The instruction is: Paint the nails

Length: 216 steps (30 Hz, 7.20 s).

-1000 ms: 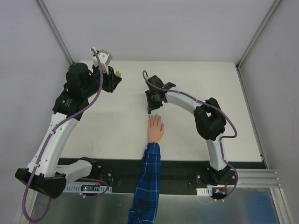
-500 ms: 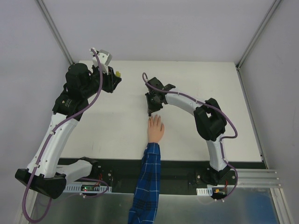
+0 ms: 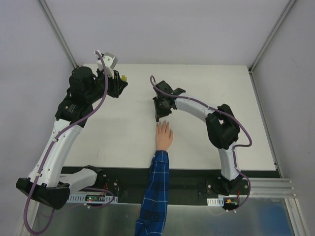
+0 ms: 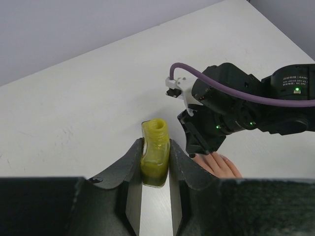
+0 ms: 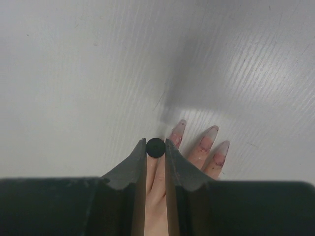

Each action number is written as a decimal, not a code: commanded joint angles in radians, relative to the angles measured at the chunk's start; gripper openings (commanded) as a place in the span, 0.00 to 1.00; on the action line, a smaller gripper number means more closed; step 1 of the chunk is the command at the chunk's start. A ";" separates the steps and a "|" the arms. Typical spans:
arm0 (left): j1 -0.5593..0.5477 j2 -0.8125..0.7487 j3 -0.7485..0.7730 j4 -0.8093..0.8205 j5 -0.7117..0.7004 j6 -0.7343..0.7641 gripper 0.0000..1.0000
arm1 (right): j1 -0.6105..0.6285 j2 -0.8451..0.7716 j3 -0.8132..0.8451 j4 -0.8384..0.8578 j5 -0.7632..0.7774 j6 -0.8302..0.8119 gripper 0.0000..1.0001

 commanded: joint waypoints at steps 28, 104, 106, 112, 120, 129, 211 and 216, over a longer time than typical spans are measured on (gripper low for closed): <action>0.009 -0.029 -0.005 0.014 0.014 -0.004 0.00 | 0.009 -0.056 0.022 0.003 -0.037 0.010 0.00; 0.009 -0.028 -0.007 0.016 0.017 -0.006 0.00 | 0.003 -0.010 -0.007 -0.019 0.000 0.013 0.00; 0.009 -0.028 -0.005 0.016 0.016 -0.006 0.00 | 0.003 -0.009 0.012 -0.019 0.000 0.013 0.00; 0.009 -0.028 -0.002 0.014 0.016 -0.004 0.00 | -0.002 0.026 0.067 -0.020 0.003 0.012 0.00; 0.009 -0.029 -0.001 0.014 0.016 -0.004 0.00 | -0.003 0.011 0.065 -0.034 0.020 0.004 0.00; 0.009 -0.029 -0.004 0.016 0.019 -0.004 0.00 | 0.003 -0.026 -0.008 -0.031 0.014 0.007 0.00; 0.009 -0.037 -0.002 0.014 0.020 -0.006 0.00 | -0.003 0.036 0.071 -0.022 -0.002 0.023 0.00; 0.009 -0.040 -0.004 0.014 0.016 -0.003 0.00 | -0.008 0.039 0.076 -0.026 0.009 0.021 0.00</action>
